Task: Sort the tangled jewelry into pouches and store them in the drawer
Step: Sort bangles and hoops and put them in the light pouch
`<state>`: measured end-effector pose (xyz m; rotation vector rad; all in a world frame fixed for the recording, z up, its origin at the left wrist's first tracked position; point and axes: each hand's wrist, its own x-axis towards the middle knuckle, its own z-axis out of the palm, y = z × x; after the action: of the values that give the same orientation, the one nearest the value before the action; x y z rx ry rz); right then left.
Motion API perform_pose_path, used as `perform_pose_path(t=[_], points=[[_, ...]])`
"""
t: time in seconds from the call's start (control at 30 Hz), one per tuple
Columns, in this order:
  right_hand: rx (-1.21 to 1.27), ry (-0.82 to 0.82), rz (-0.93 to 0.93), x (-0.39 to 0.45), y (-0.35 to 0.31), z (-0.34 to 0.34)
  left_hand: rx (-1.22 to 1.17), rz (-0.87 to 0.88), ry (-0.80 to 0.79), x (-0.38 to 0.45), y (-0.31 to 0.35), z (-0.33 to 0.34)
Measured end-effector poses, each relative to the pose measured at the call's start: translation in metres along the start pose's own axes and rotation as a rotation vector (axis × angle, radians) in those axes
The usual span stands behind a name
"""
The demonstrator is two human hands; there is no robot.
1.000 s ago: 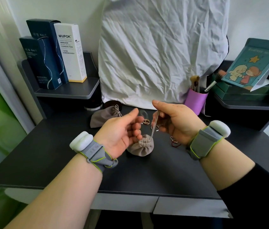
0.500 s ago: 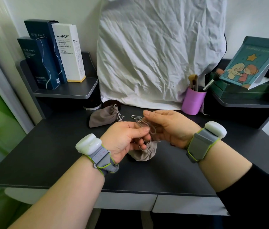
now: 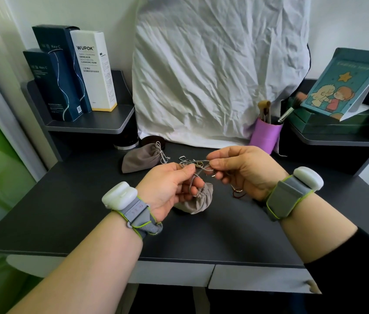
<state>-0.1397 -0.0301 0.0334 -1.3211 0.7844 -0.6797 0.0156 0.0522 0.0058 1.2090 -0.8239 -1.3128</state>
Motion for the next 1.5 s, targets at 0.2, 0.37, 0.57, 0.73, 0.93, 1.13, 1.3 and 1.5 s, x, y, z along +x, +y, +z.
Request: perform_pose_path(t=[0.2,0.37,0.57,0.73,0.93,1.13,1.3,1.5], points=[[0.028,-0.083,0.017,-0.006,-0.003,-0.002,0.006,-0.018,0.016,0.0,-0.001,-0.003],[-0.039,-0.19,0.074,-0.01,-0.003,-0.008,-0.003,0.031,0.053,0.0,0.0,-0.005],[-0.148,-0.365,0.145,-0.01,0.001,-0.016,0.188,0.192,0.091,0.002,-0.005,-0.005],[-0.253,-0.243,0.101,-0.008,0.003,-0.01,0.524,0.37,0.171,0.004,-0.01,-0.006],[-0.381,-0.075,-0.029,0.0,0.007,0.001,0.787,0.552,0.234,0.002,-0.013,-0.004],[-0.398,-0.108,-0.003,0.002,0.013,0.007,0.868,0.65,0.252,0.002,-0.018,-0.004],[-0.352,-0.086,0.047,0.006,0.017,0.009,0.904,0.794,0.23,0.004,-0.02,-0.004],[-0.351,-0.108,0.062,0.007,0.02,0.008,0.846,0.77,0.243,0.007,-0.022,-0.007]])
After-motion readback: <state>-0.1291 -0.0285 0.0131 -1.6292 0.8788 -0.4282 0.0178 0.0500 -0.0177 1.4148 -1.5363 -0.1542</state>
